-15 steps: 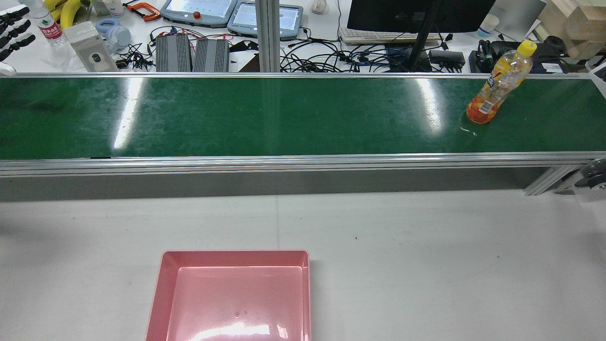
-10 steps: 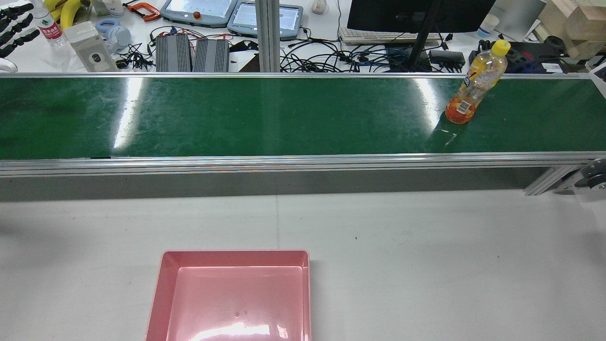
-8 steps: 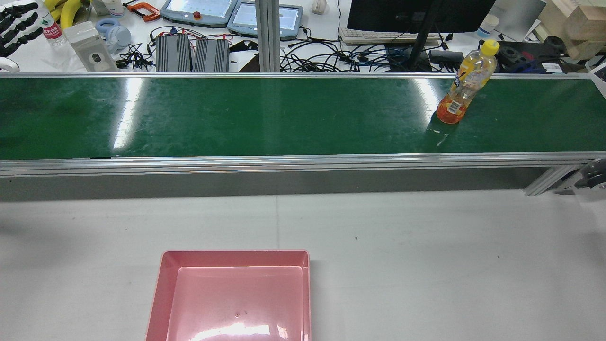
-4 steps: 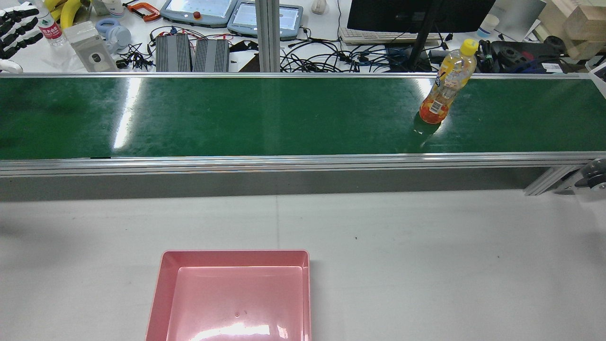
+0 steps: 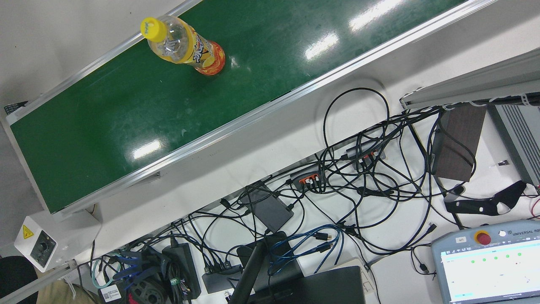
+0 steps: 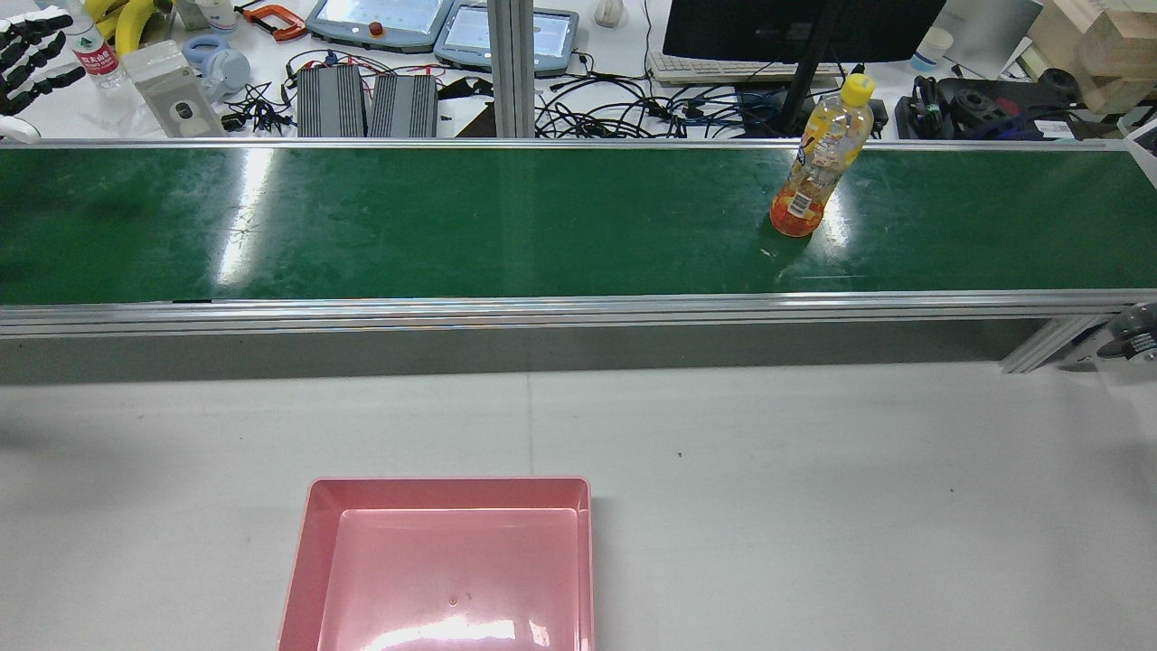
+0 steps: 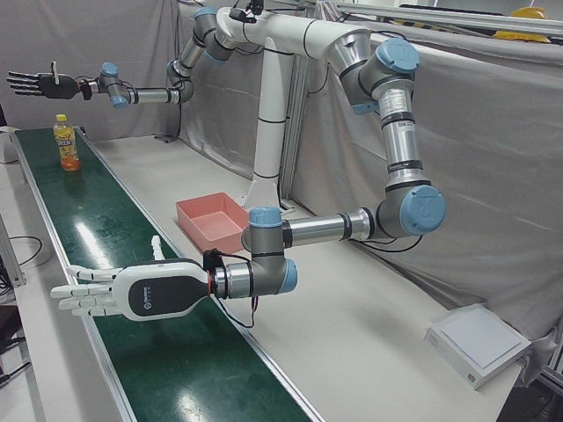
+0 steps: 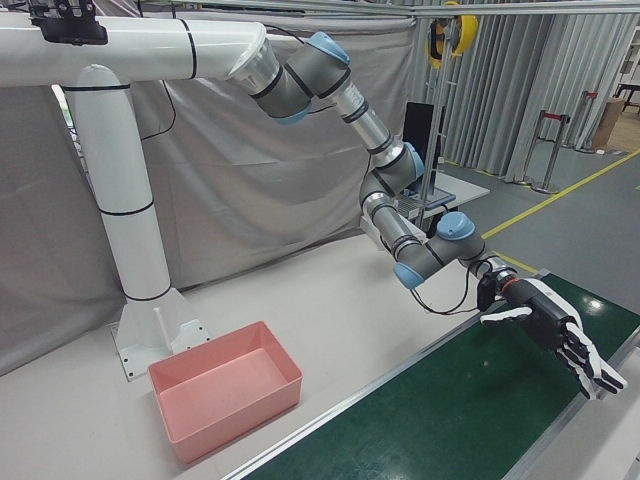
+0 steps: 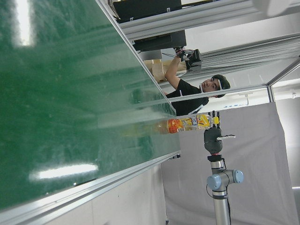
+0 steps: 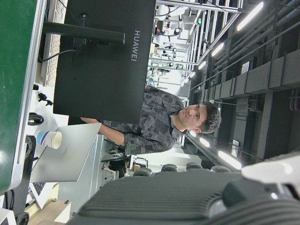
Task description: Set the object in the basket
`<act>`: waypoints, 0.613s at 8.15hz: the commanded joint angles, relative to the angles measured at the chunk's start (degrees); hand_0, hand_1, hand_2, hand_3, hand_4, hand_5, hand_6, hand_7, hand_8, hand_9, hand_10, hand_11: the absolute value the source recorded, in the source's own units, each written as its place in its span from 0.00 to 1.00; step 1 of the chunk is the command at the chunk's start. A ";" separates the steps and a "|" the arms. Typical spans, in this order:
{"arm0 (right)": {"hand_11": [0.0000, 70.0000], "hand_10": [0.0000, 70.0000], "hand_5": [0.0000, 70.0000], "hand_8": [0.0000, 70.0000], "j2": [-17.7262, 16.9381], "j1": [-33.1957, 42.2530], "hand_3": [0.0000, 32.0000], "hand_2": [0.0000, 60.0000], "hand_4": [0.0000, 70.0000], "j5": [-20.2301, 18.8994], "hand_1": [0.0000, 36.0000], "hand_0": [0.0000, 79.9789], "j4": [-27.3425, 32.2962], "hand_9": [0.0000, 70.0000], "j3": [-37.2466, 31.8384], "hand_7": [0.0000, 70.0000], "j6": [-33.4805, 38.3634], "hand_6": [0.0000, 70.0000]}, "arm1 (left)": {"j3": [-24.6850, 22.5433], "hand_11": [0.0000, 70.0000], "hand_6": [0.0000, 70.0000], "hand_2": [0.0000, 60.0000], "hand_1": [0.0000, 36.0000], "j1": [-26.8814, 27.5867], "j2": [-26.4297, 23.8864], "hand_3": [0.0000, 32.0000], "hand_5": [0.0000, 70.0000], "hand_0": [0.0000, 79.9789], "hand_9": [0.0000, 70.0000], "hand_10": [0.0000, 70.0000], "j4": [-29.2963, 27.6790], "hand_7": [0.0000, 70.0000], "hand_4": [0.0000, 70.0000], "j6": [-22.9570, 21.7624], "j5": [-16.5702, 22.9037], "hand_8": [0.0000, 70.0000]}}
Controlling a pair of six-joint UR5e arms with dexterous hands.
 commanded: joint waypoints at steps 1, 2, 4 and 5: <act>0.00 0.00 0.00 0.00 -0.09 0.00 0.00 0.00 0.00 0.00 0.00 0.00 0.00 0.00 0.00 0.00 0.00 0.00 | 0.10 0.18 0.00 0.00 0.36 0.02 0.00 0.00 0.27 0.73 0.01 0.10 -0.56 0.06 0.13 0.00 0.00 0.03; 0.00 0.00 0.00 0.00 0.00 0.00 0.00 0.00 0.00 0.00 0.00 0.00 0.00 0.00 0.00 0.00 0.00 0.00 | 0.19 0.19 0.00 0.00 0.36 0.02 0.00 0.00 0.27 0.73 0.03 0.11 -0.56 0.07 0.14 0.00 0.00 0.04; 0.00 0.00 0.00 0.00 0.00 0.00 0.00 0.00 0.00 0.00 0.00 0.00 0.00 0.00 0.00 0.00 0.00 0.00 | 0.28 0.19 0.00 0.00 0.35 -0.07 0.00 0.00 0.27 0.72 0.05 0.11 -0.65 0.07 0.14 0.00 -0.09 0.05; 0.00 0.00 0.00 0.00 0.00 0.00 0.00 0.00 0.00 0.00 0.00 0.00 0.00 0.00 0.00 0.00 0.00 0.00 | 0.28 0.18 0.00 0.00 0.35 -0.07 0.00 0.00 0.27 0.72 0.05 0.11 -0.65 0.07 0.14 0.00 0.00 0.05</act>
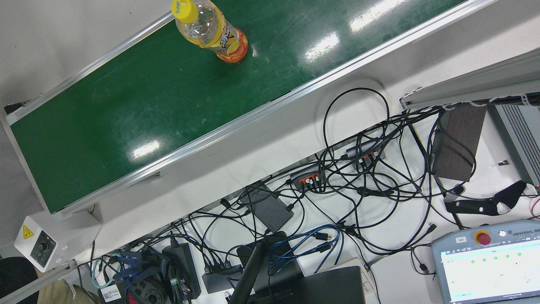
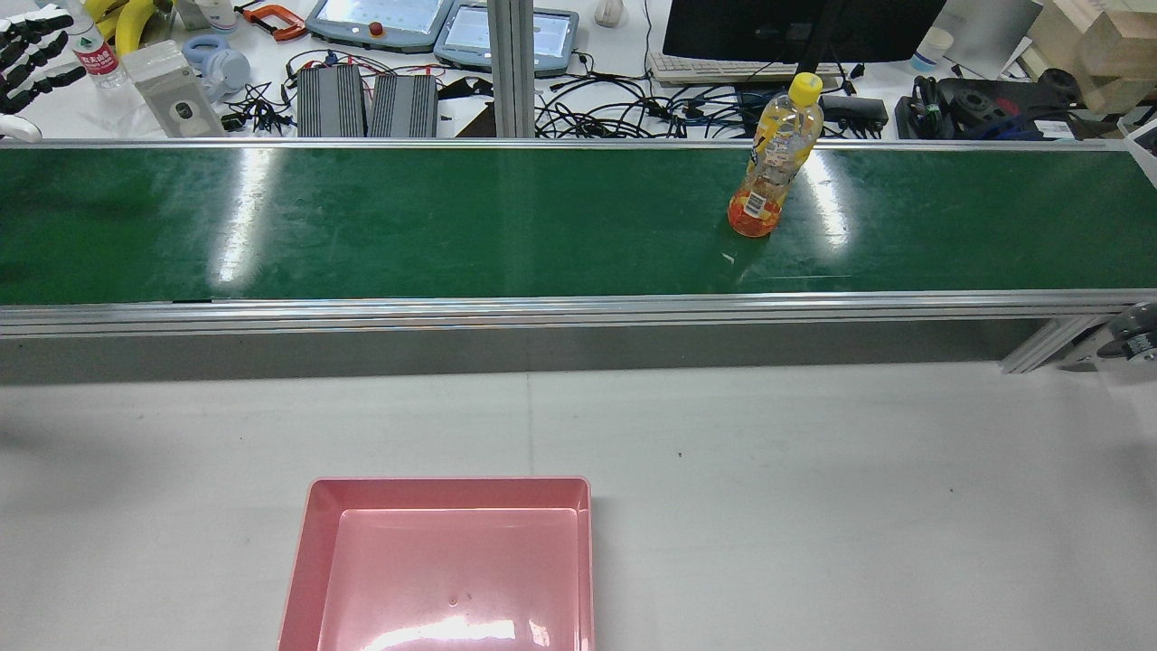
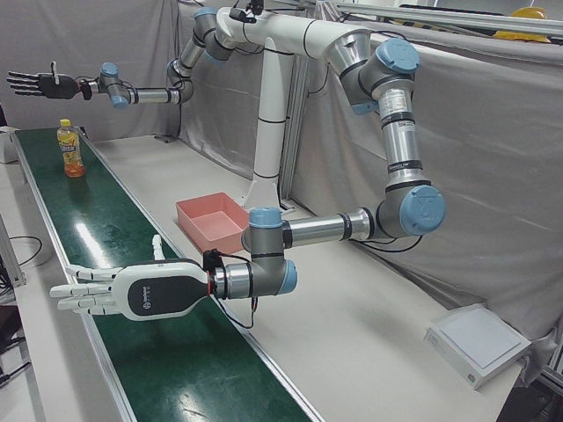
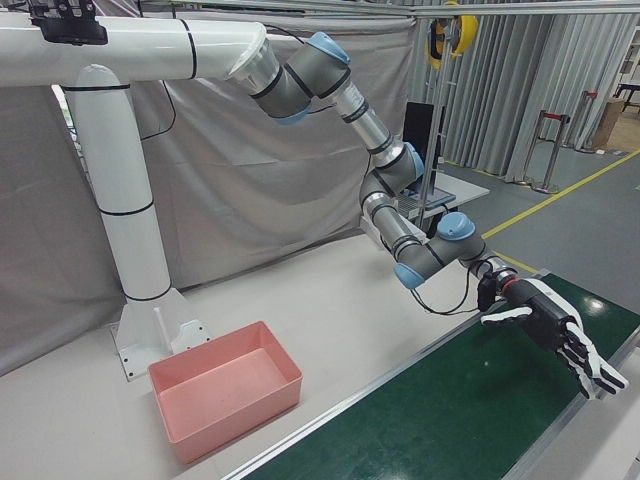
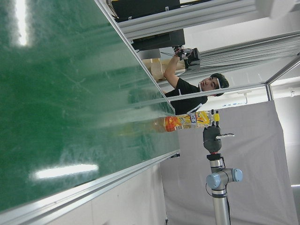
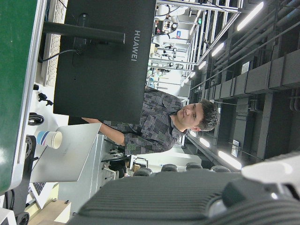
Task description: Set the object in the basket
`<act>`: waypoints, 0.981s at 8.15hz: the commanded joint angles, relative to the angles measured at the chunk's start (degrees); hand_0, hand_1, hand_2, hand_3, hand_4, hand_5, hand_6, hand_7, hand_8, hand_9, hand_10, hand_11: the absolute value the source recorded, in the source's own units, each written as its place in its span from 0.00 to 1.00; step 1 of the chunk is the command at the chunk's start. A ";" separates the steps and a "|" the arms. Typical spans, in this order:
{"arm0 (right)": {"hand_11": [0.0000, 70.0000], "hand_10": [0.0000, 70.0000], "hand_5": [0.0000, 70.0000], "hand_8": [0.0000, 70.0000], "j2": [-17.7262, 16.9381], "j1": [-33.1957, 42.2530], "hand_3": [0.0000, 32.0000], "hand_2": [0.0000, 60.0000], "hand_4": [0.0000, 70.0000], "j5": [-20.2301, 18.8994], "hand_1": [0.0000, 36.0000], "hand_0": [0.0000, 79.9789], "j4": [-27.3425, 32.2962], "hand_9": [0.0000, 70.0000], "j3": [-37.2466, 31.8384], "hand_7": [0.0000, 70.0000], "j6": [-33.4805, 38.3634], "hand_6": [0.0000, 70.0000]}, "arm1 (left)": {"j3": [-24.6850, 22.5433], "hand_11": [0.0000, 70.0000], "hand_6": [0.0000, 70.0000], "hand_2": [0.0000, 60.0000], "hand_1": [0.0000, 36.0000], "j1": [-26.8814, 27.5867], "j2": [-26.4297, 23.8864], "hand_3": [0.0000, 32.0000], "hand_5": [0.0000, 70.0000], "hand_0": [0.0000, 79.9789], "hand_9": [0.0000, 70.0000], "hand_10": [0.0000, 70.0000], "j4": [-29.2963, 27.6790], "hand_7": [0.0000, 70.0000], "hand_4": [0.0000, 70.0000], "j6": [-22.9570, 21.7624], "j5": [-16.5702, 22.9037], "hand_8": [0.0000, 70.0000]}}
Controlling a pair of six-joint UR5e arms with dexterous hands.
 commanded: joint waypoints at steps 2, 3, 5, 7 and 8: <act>0.00 0.00 0.00 0.00 0.02 0.00 0.00 0.00 0.00 0.00 0.00 0.00 0.00 0.00 0.00 0.00 0.00 0.00 | 0.13 0.18 0.00 0.00 0.35 -0.04 -0.09 0.00 0.28 0.72 0.04 0.10 -0.07 0.07 0.14 -0.09 0.06 0.05; 0.00 0.00 0.00 0.00 0.02 0.00 0.00 0.00 0.00 0.00 0.00 0.00 0.00 0.00 0.00 0.00 0.00 0.00 | 0.22 0.18 0.00 0.00 0.35 -0.04 0.00 0.00 0.28 0.72 0.05 0.10 -0.07 0.07 0.14 -0.09 0.06 0.05; 0.00 0.00 0.00 0.00 0.02 0.00 0.00 0.00 0.00 0.00 0.00 0.00 0.00 0.00 0.00 0.00 0.00 0.00 | 0.13 0.17 0.00 0.00 0.34 -0.12 0.09 0.00 0.28 0.71 0.05 0.10 -0.33 0.06 0.14 -0.18 -0.03 0.05; 0.00 0.00 0.00 0.00 0.02 0.00 0.00 0.00 0.00 0.00 0.00 0.00 0.00 0.00 0.00 0.00 -0.09 0.00 | 0.13 0.17 0.00 0.00 0.34 -0.12 0.26 0.00 0.27 0.71 0.04 0.10 -0.68 0.06 0.14 -0.44 -0.03 0.04; 0.00 0.00 0.00 0.00 0.02 0.00 0.00 0.00 0.00 0.00 0.00 0.00 0.00 0.00 0.00 0.00 0.00 0.00 | 0.22 0.17 0.00 0.00 0.34 -0.04 0.18 0.00 0.28 0.71 0.04 0.10 -0.68 0.06 0.13 -0.44 -0.03 0.04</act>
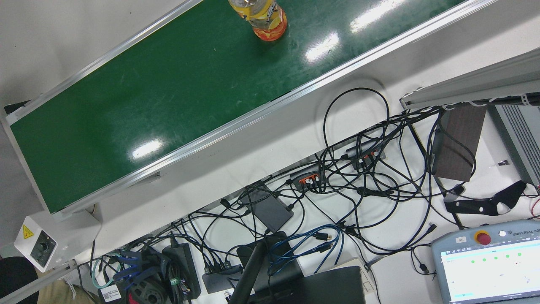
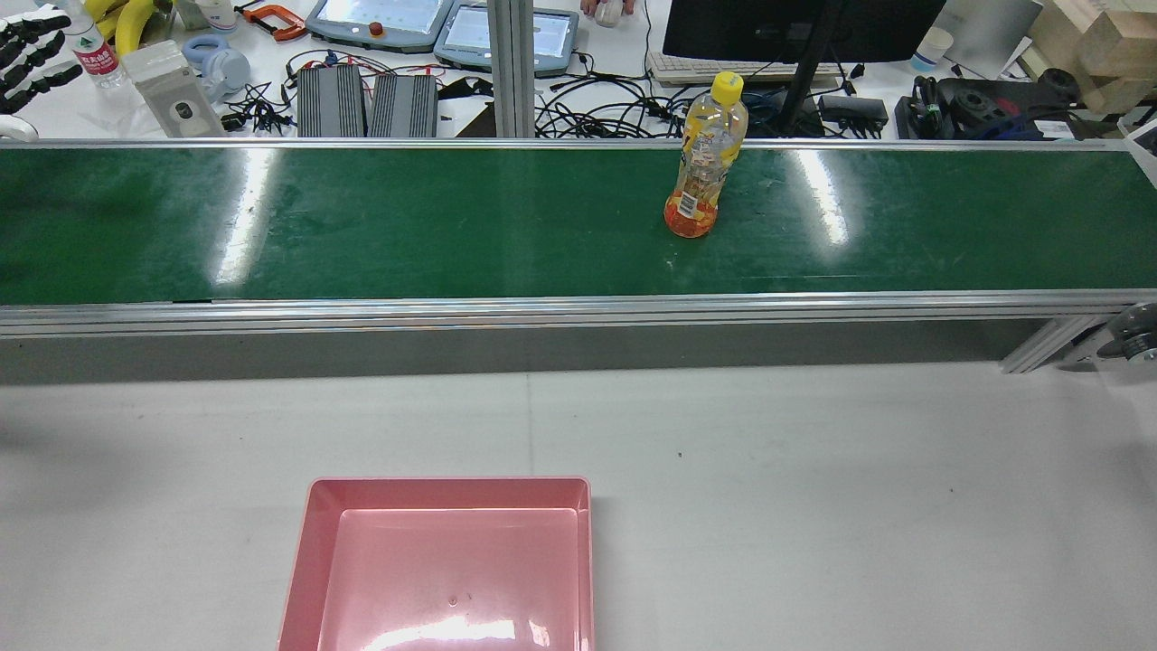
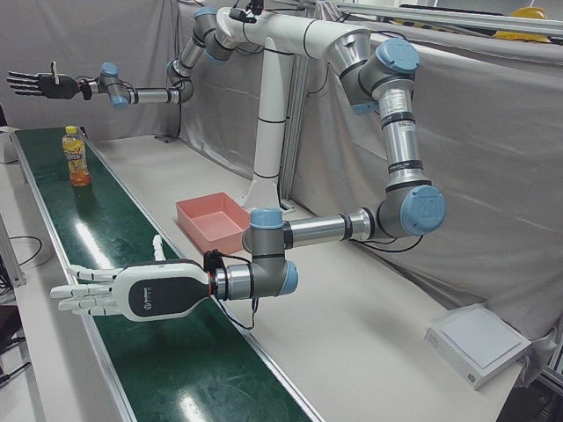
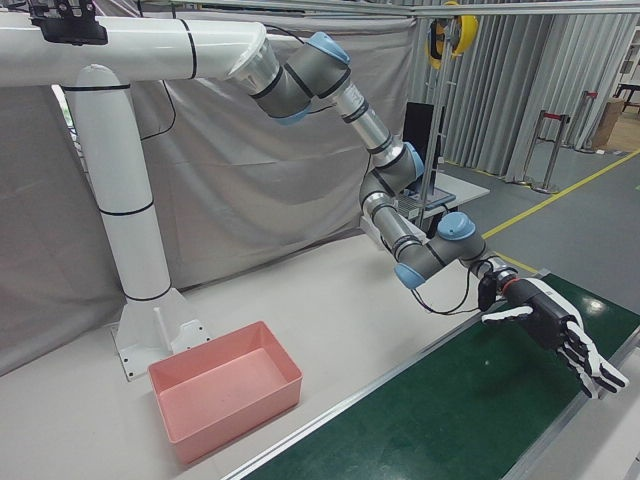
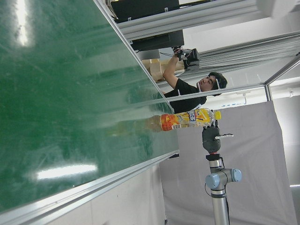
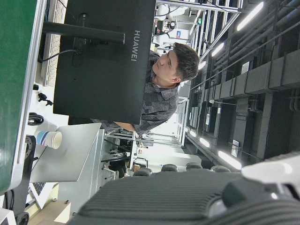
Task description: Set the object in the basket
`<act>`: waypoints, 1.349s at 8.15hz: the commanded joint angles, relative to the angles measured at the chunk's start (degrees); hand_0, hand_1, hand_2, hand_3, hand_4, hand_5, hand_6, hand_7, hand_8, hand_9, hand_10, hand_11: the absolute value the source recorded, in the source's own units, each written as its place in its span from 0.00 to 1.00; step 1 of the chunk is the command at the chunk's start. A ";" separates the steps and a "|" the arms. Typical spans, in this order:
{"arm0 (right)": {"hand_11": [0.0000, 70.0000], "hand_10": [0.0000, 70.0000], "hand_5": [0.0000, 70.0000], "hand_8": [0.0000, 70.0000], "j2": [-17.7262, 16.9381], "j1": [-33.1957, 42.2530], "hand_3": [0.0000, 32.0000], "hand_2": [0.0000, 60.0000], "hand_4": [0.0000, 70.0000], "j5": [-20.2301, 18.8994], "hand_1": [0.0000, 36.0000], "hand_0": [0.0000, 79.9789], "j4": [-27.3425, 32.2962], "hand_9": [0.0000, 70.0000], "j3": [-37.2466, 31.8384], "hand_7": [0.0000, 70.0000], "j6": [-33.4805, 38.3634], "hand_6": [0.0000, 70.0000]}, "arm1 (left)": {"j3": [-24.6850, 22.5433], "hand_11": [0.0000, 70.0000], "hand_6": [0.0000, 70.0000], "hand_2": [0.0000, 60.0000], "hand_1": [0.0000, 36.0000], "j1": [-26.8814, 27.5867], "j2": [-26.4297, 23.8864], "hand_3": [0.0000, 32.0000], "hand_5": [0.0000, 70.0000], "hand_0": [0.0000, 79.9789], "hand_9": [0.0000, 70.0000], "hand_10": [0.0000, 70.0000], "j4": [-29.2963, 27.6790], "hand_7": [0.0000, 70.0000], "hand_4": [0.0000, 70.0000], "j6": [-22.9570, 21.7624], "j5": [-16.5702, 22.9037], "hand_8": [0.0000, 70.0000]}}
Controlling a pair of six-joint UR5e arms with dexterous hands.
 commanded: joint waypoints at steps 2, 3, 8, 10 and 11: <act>0.00 0.00 0.00 0.00 0.00 0.00 0.00 0.00 0.00 0.00 0.00 0.00 0.00 0.00 0.00 0.00 0.03 0.00 | 0.00 0.17 0.00 0.00 0.34 0.07 -0.11 0.00 0.28 0.72 0.05 0.10 -0.17 0.06 0.14 -0.12 -0.01 0.05; 0.00 0.00 0.00 0.00 0.00 0.00 0.00 0.00 0.00 -0.09 0.00 0.00 0.00 0.00 0.00 0.00 0.03 0.00 | 0.00 0.18 0.00 0.00 0.34 -0.02 -0.11 0.00 0.28 0.72 0.06 0.10 -0.17 0.07 0.14 -0.12 -0.01 0.05; 0.00 0.00 0.00 0.00 0.00 0.00 0.00 0.00 0.00 0.00 0.00 0.00 0.00 0.00 0.00 0.00 0.03 0.00 | 0.00 0.19 0.00 0.00 0.34 -0.02 -0.20 0.00 0.29 0.72 0.05 0.11 -0.17 0.06 0.14 -0.12 -0.01 0.05; 0.00 0.00 0.00 0.00 0.00 0.00 0.00 0.00 0.00 0.00 0.00 0.00 0.00 0.00 0.00 0.00 0.03 0.00 | 0.00 0.19 0.00 0.00 0.35 -0.02 -0.20 0.00 0.28 0.72 0.06 0.12 -0.17 0.06 0.14 -0.12 -0.01 0.06; 0.00 0.00 0.00 0.00 0.00 0.00 0.00 0.00 0.00 0.00 0.00 0.00 0.00 0.00 0.00 0.00 0.03 0.00 | 0.00 0.19 0.00 0.00 0.35 0.07 -0.28 0.00 0.28 0.72 0.06 0.11 -0.17 0.06 0.14 -0.12 -0.01 0.05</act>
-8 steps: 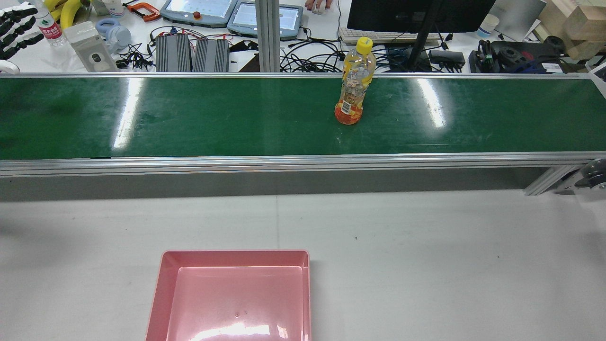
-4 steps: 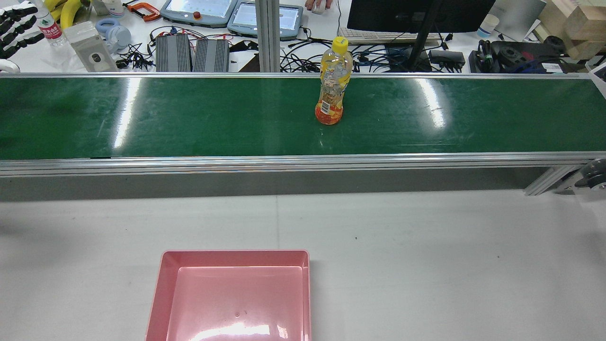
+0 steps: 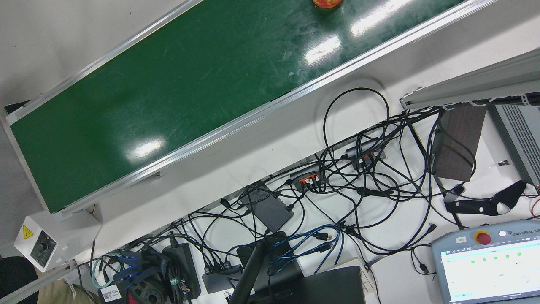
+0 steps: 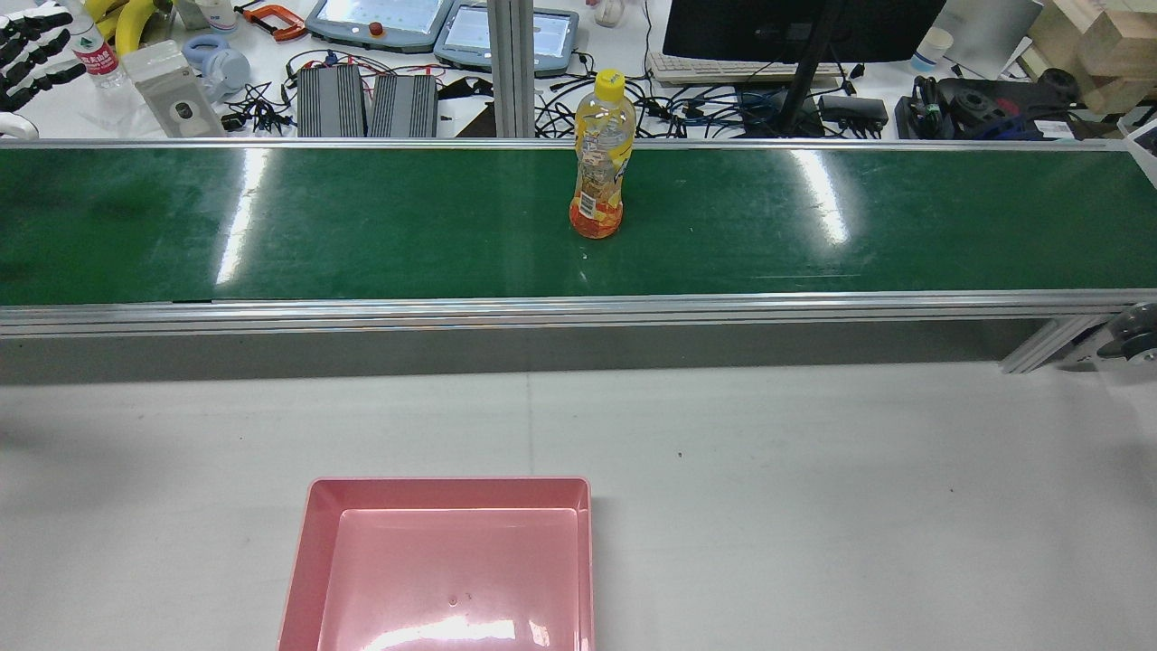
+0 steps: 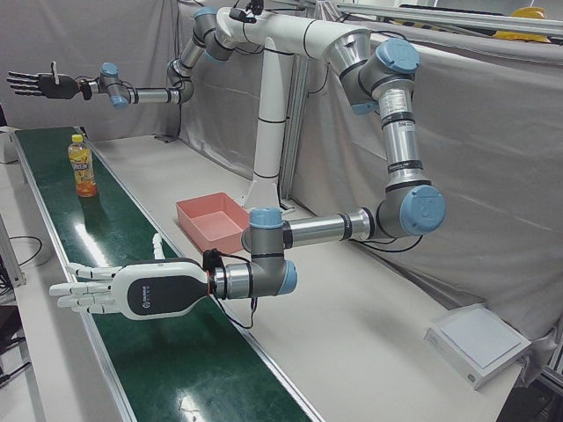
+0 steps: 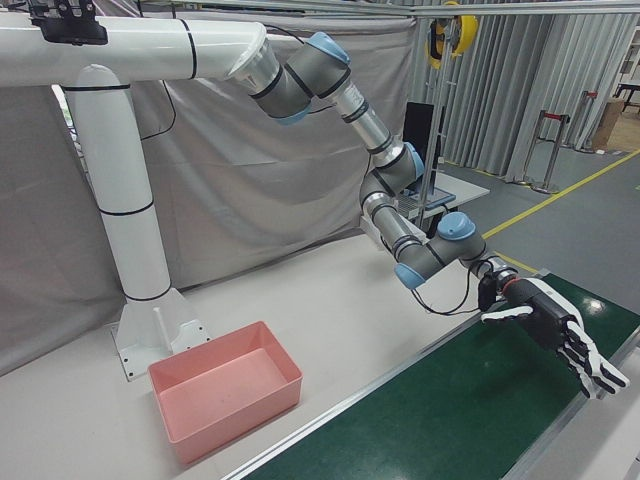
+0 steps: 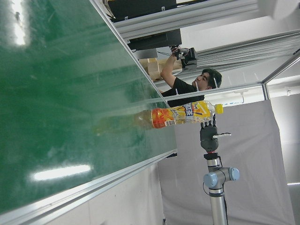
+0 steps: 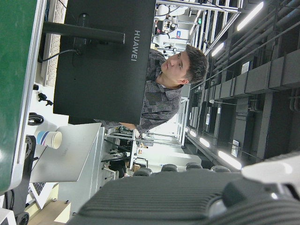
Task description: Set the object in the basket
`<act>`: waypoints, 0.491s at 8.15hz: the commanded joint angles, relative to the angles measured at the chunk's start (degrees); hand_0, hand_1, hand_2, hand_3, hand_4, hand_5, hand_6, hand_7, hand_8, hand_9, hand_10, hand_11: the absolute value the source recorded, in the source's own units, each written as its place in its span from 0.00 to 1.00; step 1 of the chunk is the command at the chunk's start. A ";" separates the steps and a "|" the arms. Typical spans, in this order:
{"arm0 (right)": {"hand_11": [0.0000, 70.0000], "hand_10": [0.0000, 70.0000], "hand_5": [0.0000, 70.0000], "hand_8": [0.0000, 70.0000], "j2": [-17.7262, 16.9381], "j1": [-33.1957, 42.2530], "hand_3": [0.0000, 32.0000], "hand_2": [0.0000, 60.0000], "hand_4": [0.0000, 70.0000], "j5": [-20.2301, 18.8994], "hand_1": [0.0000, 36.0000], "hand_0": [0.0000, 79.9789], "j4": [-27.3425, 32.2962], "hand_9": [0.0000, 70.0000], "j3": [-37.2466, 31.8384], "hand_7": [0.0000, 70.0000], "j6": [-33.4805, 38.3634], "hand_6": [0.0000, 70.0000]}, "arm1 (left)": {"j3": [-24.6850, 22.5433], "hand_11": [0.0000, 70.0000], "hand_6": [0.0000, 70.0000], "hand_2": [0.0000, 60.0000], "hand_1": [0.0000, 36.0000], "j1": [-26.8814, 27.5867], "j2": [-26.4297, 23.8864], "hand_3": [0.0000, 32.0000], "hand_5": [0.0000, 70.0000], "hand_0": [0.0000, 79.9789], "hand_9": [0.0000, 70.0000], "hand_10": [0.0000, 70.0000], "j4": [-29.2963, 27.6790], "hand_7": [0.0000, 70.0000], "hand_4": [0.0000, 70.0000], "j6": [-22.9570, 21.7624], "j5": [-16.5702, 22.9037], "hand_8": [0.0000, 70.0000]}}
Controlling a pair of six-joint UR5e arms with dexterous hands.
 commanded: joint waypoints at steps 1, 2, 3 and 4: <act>0.00 0.00 0.00 0.00 0.00 0.00 0.00 0.00 0.00 0.00 0.00 0.00 0.00 0.00 0.00 0.00 0.00 0.00 | 0.00 0.20 0.00 0.00 0.36 0.05 -0.05 0.00 0.29 0.72 0.06 0.12 -0.09 0.06 0.13 0.00 0.00 0.05; 0.00 0.00 0.00 0.00 0.00 0.00 0.00 0.00 0.00 0.00 0.00 0.00 0.00 0.00 0.00 0.00 0.00 0.00 | 0.09 0.20 0.00 0.00 0.38 0.05 -0.05 0.00 0.29 0.72 0.06 0.12 -0.35 0.06 0.13 0.09 0.00 0.05; 0.00 0.00 0.00 0.00 0.00 0.00 0.00 0.00 0.00 0.00 0.00 0.00 -0.09 0.00 0.00 0.00 0.00 0.00 | 0.00 0.19 0.00 0.00 0.37 0.05 0.04 0.00 0.29 0.72 0.06 0.11 -0.61 0.06 0.13 0.09 0.00 0.05; 0.00 0.00 0.00 0.00 0.00 0.00 0.00 0.00 0.00 0.00 0.00 0.00 0.00 0.00 0.00 0.00 0.00 0.00 | -0.17 0.20 0.00 0.00 0.37 0.14 -0.22 0.00 0.29 0.72 0.06 0.12 -0.62 0.06 0.14 0.52 0.09 0.05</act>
